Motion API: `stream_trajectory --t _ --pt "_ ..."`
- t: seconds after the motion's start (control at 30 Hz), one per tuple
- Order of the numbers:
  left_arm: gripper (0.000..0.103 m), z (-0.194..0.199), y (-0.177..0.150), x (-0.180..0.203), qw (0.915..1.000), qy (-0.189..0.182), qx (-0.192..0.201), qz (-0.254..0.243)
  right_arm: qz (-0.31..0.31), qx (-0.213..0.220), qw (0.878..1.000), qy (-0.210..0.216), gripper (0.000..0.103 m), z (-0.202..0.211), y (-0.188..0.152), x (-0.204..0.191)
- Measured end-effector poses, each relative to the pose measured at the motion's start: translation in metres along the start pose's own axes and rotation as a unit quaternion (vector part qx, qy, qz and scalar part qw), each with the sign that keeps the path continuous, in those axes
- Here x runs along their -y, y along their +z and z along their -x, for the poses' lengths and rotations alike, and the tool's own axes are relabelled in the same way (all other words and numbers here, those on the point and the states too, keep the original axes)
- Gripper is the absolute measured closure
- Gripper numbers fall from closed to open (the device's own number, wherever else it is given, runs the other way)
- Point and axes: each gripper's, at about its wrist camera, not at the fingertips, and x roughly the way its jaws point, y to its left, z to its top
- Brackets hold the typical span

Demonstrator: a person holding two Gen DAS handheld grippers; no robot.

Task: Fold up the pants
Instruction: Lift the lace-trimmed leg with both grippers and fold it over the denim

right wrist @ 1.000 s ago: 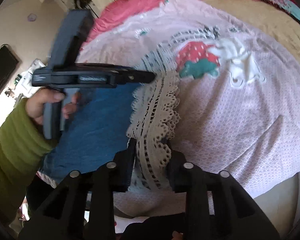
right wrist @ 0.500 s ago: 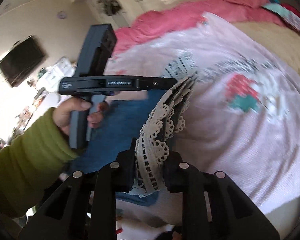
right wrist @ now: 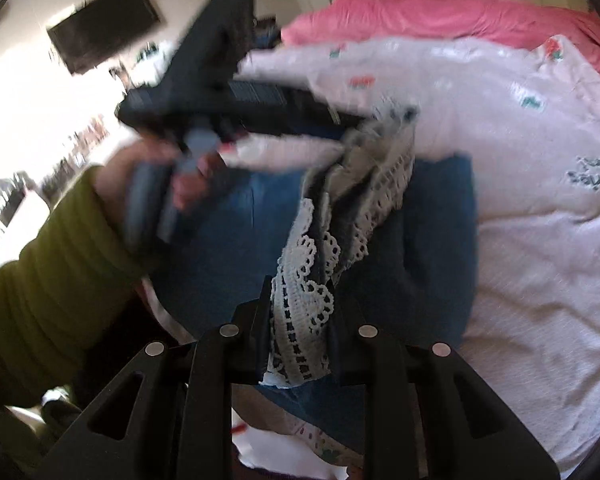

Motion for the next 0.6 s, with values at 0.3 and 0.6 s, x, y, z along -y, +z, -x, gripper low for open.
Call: stream_trajectory --t 0.3,0.6 --pt "0.022 0.018 -0.021 -0.058 0.9781 -0.126 0.021 0.164 0.15 -0.018 0.984 -0.099 0.072 -0.036 -0.01 -0.073" --pt "0.023 0.008 -0.017 -0.026 0.9968 0.003 0.017 0.078 0.124 0.041 0.989 -0.072 0.057 -0.005 -0.021 -0.07"
